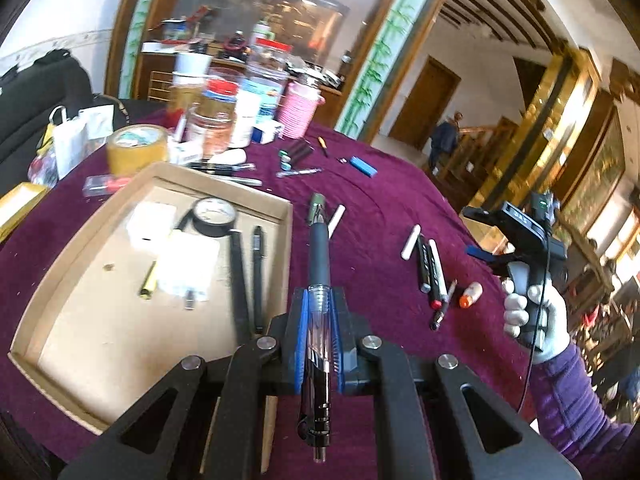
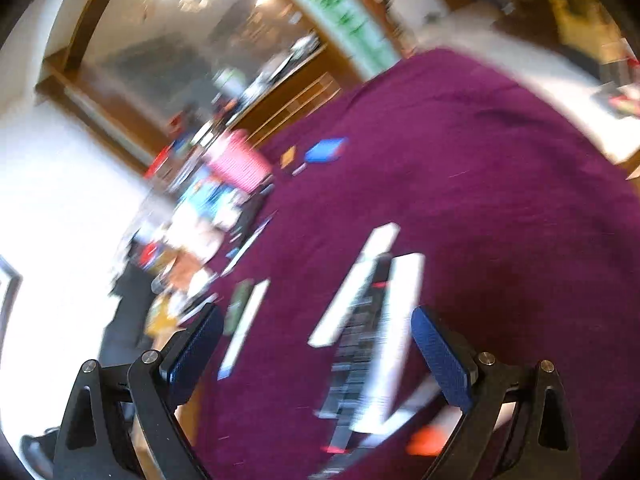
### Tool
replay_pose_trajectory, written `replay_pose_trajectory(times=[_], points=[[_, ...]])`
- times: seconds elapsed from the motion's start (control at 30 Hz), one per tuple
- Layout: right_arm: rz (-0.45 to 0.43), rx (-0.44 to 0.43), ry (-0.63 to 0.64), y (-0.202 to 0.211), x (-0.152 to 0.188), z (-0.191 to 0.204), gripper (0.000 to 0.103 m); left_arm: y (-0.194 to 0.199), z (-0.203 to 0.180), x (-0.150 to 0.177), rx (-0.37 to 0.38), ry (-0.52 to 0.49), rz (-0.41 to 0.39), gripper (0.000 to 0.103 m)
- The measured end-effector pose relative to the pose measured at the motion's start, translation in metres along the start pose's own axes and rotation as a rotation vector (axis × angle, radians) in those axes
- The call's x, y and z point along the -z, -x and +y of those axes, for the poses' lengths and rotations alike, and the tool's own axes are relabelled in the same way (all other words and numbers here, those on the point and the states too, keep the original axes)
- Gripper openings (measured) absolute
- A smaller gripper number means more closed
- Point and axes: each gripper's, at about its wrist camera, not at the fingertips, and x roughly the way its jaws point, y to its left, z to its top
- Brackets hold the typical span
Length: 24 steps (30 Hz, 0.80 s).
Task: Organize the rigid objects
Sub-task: 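Carry the black pen to the box while the right tool grasps a white marker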
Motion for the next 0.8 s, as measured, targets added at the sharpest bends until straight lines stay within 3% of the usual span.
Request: replay_pose_trajectory(times=[0.07, 0.23, 0.33, 0.43, 0.6, 0.73, 0.8], points=[[0.073, 0.009, -0.009, -0.029, -0.01, 0.01, 0.097, 0.005, 0.011, 0.0, -0.002, 0.015, -0.013, 0.011], [0.122, 0.217, 0.055, -0.08, -0.036, 0.019, 0.092, 0.016, 0.035, -0.002, -0.054, 0.021, -0.041, 0.011], [0.163, 0.285, 0.079, -0.107, -0.052, 0.02, 0.092, 0.019, 0.051, -0.003, -0.115, 0.016, -0.054, 0.011], [0.26, 0.334, 0.053, -0.138, -0.06, 0.013, 0.092, 0.018, 0.064, -0.004, -0.117, 0.032, -0.053, 0.011], [0.331, 0.238, 0.046, -0.16, -0.05, 0.029, 0.092, 0.014, 0.081, -0.004, -0.108, 0.064, -0.04, 0.011], [0.341, 0.316, 0.133, -0.162, -0.038, 0.043, 0.088, 0.008, 0.088, -0.002, -0.088, 0.088, -0.029, 0.011], [0.342, 0.372, 0.191, -0.16, -0.029, 0.05, 0.077, 0.008, 0.089, -0.001, -0.083, 0.09, -0.031, 0.011]])
